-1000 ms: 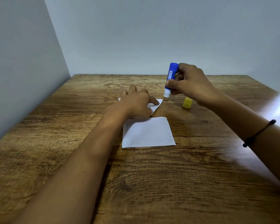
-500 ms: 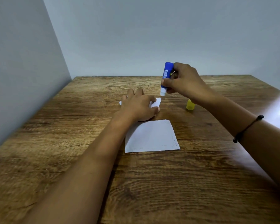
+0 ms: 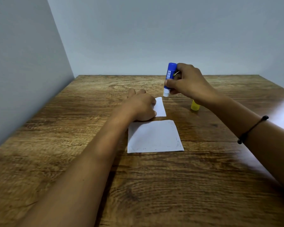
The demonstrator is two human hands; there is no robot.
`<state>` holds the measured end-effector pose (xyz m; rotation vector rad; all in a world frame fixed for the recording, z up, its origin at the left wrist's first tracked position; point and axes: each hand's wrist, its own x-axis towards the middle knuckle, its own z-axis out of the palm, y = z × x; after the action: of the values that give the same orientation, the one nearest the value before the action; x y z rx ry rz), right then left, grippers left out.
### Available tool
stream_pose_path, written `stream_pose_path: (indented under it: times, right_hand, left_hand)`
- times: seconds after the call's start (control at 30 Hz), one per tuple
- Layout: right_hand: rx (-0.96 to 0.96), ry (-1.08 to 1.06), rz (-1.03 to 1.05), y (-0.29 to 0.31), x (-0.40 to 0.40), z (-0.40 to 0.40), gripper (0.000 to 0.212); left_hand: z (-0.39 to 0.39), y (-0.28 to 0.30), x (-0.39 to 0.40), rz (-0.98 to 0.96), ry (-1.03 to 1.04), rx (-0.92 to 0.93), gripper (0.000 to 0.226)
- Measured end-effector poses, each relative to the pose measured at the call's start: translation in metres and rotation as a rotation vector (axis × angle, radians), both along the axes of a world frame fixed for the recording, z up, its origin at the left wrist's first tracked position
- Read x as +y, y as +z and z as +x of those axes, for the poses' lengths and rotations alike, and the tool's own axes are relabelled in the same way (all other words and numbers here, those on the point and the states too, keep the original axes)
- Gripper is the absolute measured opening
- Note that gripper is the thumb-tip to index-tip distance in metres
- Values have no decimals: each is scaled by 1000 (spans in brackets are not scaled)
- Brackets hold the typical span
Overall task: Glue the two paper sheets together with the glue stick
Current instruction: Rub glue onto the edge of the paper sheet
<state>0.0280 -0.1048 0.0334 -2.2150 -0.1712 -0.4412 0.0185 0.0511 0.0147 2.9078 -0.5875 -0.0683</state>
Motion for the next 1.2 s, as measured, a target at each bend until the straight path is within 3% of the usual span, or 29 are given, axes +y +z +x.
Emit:
stream_pose_path:
  times: [0.23,0.53,1.2]
  right_hand:
    - [-6,5,-55,-2,11,8,30]
    - [-6,-34,-187,-12,21,23,35]
    - [7,34,-255,-10,16,-11,31]
  left_hand:
    - [-2,-3,-6,-2,31,-2,49]
    - [1,-3,-4,6,-2,-13,35]
    - [1,-2,-2,-15,-1,9,32]
